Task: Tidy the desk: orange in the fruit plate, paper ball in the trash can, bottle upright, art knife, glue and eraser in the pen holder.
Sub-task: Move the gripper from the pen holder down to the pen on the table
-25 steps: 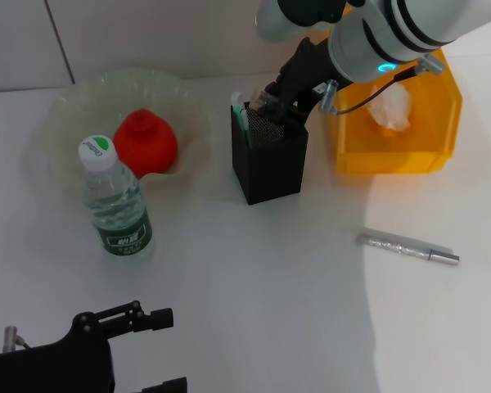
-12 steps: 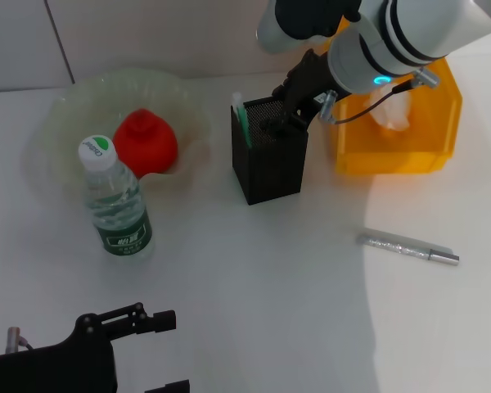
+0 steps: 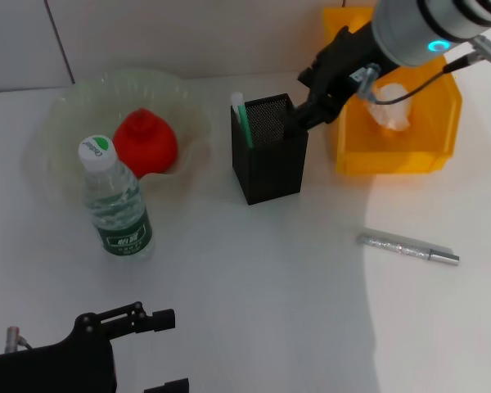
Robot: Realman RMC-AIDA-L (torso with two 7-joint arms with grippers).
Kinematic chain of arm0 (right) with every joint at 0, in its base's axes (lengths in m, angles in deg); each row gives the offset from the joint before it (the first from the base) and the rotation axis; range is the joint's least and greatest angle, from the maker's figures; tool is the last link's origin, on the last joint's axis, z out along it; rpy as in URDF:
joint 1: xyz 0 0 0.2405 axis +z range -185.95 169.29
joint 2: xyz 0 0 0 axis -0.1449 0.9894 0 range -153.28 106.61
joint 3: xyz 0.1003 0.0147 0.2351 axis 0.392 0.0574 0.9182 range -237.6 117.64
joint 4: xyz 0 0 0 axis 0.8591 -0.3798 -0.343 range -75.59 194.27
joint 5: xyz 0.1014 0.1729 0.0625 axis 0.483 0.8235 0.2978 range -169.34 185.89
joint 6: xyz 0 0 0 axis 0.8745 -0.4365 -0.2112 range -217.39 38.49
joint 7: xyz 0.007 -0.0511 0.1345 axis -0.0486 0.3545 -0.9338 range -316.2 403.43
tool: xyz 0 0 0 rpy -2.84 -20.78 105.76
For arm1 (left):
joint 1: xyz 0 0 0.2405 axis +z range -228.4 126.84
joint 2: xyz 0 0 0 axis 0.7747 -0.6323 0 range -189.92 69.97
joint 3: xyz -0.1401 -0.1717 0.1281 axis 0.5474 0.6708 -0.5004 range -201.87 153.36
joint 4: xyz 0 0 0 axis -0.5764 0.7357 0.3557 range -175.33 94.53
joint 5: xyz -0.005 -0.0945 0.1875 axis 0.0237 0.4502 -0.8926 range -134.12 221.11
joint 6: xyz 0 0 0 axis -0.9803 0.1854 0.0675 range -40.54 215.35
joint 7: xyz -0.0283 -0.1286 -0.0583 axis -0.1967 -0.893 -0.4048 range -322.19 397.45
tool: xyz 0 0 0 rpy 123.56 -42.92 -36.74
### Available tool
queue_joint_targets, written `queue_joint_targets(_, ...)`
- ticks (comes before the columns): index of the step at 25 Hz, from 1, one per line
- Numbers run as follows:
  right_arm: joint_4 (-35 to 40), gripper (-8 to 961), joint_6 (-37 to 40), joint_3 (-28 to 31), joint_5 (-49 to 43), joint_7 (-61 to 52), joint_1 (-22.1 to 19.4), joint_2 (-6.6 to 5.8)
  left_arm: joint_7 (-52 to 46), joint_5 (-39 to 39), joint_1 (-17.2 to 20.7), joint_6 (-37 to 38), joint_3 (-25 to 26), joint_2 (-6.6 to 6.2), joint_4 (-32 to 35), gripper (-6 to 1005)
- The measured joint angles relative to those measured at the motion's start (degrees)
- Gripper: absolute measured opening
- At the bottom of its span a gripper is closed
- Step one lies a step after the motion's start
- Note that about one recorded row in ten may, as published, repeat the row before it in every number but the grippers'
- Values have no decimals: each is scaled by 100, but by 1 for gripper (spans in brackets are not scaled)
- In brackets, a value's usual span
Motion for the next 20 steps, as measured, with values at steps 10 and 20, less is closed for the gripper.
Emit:
queue_joint_targets(10,747,594,1578,283,-39,-178,-606,-2,5,2,-22,-14,-9,5,0,782)
queue_joint_targets(20,316,590,1678,495,-498,124,-933,-19,-6,1,-25,-16,-12,-16,-4,782)
